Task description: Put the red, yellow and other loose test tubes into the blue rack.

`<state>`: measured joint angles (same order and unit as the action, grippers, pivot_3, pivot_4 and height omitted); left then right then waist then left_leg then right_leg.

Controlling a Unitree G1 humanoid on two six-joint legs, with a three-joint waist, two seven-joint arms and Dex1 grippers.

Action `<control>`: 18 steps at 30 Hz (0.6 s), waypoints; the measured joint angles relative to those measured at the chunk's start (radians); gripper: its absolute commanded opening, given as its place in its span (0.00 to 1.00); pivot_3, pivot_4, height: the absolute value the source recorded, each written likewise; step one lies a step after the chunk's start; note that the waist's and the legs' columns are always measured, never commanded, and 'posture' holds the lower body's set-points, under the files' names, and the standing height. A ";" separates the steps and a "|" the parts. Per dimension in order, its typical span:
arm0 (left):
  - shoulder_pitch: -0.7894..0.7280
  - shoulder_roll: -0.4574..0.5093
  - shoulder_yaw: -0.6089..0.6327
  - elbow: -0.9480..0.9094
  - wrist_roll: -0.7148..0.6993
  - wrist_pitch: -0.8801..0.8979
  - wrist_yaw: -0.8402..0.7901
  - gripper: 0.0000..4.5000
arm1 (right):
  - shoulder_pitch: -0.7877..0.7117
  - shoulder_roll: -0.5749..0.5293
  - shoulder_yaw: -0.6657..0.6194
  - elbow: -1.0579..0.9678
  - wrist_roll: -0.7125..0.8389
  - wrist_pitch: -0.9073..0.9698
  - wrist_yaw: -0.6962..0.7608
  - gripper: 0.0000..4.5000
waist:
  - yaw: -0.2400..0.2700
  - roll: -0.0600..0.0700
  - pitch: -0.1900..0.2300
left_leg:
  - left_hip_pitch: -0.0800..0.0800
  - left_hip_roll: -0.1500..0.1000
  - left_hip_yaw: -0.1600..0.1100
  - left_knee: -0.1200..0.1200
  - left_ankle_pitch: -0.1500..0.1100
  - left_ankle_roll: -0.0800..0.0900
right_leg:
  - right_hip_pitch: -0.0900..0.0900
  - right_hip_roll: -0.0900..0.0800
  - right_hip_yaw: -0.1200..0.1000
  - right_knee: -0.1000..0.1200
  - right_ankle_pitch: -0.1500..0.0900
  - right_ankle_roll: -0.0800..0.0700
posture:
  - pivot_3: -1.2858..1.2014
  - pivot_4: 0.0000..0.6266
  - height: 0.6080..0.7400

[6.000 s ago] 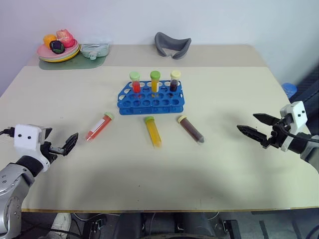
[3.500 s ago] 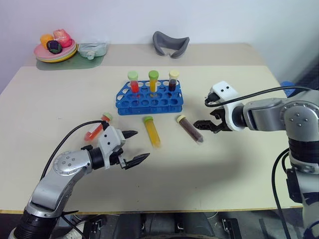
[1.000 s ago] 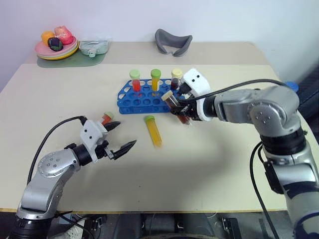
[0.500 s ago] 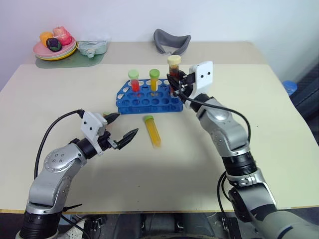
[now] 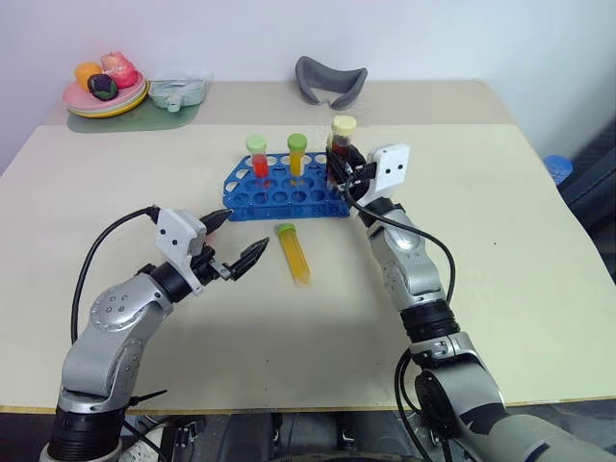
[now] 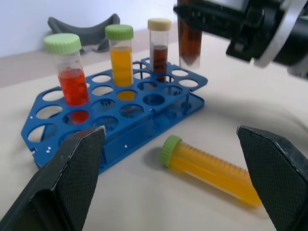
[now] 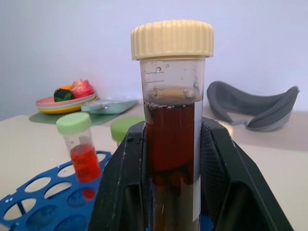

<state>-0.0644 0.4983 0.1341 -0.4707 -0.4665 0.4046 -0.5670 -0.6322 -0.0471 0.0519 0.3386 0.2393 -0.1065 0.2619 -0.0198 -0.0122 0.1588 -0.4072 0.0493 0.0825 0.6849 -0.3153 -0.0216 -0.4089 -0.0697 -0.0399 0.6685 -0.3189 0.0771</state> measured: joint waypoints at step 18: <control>0.006 0.001 0.003 -0.002 -0.013 0.000 -0.025 1.00 | -0.006 0.033 -0.055 0.189 -0.039 -0.167 0.013 0.19 | 0.002 0.000 0.000 | 0.002 0.000 0.000 0.000 0.001 -0.001 | 0.002 0.003 0.001 0.001 0.000 0.000 | 0.52 0.24 0.96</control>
<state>-0.0582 0.4992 0.1375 -0.4723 -0.4800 0.4047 -0.5919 -0.6387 -0.0138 -0.0033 0.5273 0.2003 -0.2733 0.2752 -0.0182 -0.0121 0.1588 -0.4051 0.0497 0.0821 0.6851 -0.3147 -0.0227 -0.4068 -0.0670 -0.0392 0.6693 -0.3189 0.0771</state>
